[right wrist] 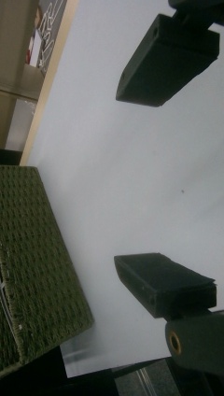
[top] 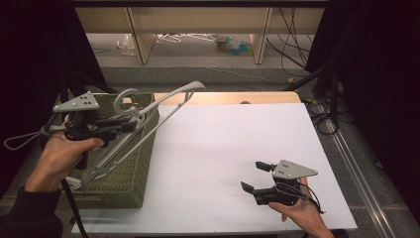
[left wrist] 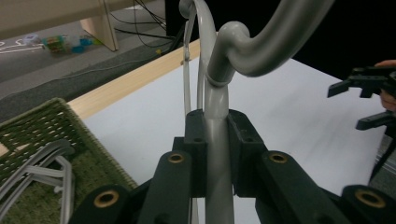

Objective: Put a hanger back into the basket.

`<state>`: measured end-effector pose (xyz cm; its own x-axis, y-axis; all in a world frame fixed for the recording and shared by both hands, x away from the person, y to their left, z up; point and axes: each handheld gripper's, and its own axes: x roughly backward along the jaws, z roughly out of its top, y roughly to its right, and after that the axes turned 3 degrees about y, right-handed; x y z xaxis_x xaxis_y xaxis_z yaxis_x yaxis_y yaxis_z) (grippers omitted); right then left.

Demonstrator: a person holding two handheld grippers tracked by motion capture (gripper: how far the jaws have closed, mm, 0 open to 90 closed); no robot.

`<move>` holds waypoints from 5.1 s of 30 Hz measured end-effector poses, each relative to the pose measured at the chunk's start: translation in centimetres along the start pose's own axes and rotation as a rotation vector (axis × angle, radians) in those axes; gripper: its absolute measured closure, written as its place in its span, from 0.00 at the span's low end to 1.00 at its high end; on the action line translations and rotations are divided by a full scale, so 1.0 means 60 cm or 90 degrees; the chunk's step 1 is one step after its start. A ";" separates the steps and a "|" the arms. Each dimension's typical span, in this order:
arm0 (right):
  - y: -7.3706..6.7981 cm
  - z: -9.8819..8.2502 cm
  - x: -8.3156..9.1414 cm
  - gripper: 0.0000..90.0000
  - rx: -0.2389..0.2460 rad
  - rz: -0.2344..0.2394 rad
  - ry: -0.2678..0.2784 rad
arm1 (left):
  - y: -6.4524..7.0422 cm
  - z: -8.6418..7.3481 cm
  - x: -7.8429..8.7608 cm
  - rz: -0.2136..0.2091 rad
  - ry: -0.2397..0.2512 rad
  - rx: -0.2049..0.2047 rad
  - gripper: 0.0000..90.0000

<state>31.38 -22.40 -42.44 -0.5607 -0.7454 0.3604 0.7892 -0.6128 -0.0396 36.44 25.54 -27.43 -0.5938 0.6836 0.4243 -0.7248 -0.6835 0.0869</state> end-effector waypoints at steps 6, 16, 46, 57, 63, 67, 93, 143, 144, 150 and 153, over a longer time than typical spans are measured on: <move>0.000 -0.001 0.000 0.20 0.000 0.000 0.002 | -0.042 -0.018 0.008 0.022 0.015 0.016 0.88; -0.001 -0.002 -0.001 0.18 -0.001 -0.003 0.015 | -0.095 -0.053 0.020 0.055 0.018 0.035 0.88; -0.002 -0.004 -0.001 0.18 0.002 0.000 -0.011 | -0.175 -0.130 0.062 0.103 0.009 0.084 0.88; -0.002 -0.004 -0.001 0.18 0.002 0.003 -0.013 | -0.199 -0.160 0.066 0.115 -0.015 0.113 0.88; -0.002 -0.005 -0.004 0.18 0.002 0.007 0.002 | -0.206 -0.170 0.046 0.112 -0.046 0.125 0.88; -0.002 -0.006 -0.006 0.18 0.001 0.012 0.009 | -0.205 -0.175 0.039 0.101 -0.051 0.136 0.88; -0.001 -0.005 -0.005 0.18 0.000 0.010 -0.002 | -0.242 -0.220 0.009 0.283 -0.158 0.184 0.82; 0.004 -0.007 -0.005 0.18 -0.004 -0.004 0.002 | 0.064 -0.129 -0.074 0.122 0.035 0.076 0.29; 0.004 -0.007 -0.005 0.18 -0.004 -0.004 0.001 | 0.070 -0.130 -0.080 0.113 0.037 0.076 0.29; 0.004 -0.007 -0.004 0.18 -0.005 -0.005 0.003 | 0.100 -0.131 -0.101 0.077 0.045 0.056 0.27; 0.003 -0.006 -0.004 0.18 -0.006 -0.002 0.005 | 0.108 -0.134 -0.109 0.073 0.039 0.051 0.27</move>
<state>31.58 -22.42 -42.91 -0.5658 -0.7453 0.3527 0.7846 -0.6182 -0.0476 32.81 18.68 -36.91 -0.6927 0.6128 0.3802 -0.6228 -0.7742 0.1131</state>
